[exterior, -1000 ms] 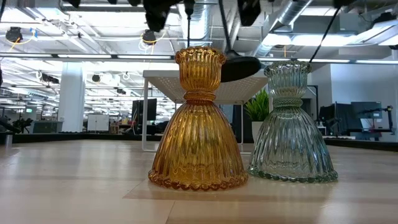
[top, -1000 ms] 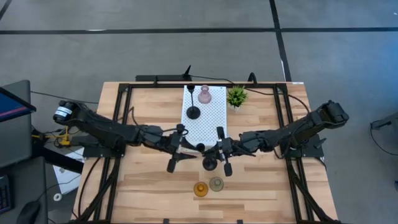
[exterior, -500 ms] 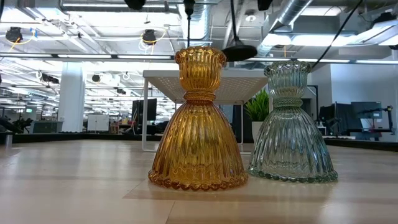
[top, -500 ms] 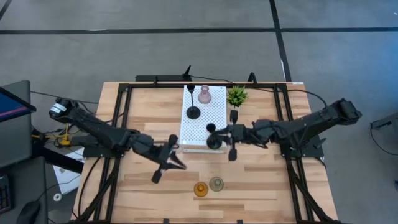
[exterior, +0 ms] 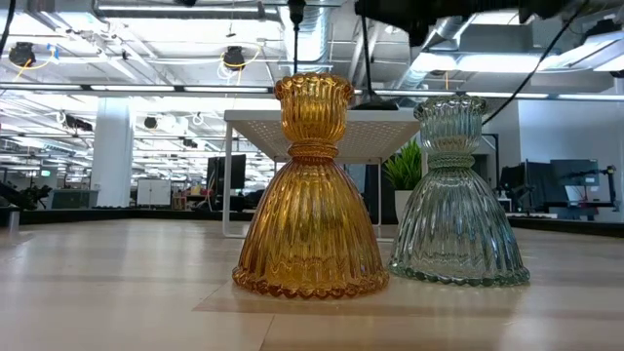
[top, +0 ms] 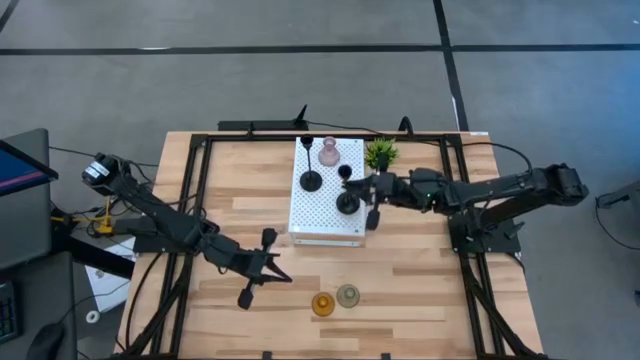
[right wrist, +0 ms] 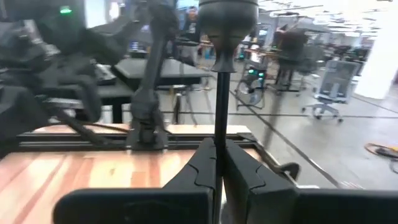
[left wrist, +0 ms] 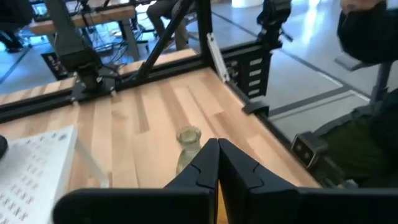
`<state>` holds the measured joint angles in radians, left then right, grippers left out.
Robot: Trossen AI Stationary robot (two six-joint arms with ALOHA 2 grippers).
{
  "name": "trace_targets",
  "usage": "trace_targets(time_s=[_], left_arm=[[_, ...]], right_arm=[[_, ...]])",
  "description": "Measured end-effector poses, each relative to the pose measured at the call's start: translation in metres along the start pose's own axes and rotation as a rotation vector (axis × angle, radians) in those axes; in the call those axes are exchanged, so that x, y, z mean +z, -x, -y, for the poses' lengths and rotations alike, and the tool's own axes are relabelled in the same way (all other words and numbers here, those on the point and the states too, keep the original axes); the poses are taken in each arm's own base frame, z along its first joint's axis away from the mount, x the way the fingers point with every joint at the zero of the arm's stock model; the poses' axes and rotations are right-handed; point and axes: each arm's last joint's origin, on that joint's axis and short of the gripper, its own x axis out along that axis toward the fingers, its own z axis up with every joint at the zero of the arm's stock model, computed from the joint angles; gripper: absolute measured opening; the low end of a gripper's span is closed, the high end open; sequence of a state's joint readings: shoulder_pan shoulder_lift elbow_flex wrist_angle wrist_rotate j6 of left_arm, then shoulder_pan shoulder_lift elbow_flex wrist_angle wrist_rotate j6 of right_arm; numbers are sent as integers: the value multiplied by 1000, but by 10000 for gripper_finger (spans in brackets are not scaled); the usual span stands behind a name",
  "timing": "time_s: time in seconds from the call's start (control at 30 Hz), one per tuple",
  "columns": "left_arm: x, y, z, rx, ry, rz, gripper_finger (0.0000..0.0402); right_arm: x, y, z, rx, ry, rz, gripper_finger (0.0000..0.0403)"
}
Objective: Pick & Place candle stick holders
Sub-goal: Align the black candle holder with the other black candle holder on the shelf
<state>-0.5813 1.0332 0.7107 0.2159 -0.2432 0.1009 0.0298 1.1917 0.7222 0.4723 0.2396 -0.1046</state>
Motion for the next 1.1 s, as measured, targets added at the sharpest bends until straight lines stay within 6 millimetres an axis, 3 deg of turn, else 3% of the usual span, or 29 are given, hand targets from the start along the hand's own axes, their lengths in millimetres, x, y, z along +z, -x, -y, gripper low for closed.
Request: trace_targets(time_s=[0.23, 0.63, 1.1], left_arm=[[-8, 1, 1, 37, -3, -11, 6], [-6, 1, 1, 41, 1, 2, 6], [-7, 1, 1, 41, 1, 1, 4]], right_arm=[[-13, 13, 23, -86, -47, 115, 0], [-34, 0, 52, -129, -116, 113, 0], [-43, -8, 59, -151, -108, 107, 0]])
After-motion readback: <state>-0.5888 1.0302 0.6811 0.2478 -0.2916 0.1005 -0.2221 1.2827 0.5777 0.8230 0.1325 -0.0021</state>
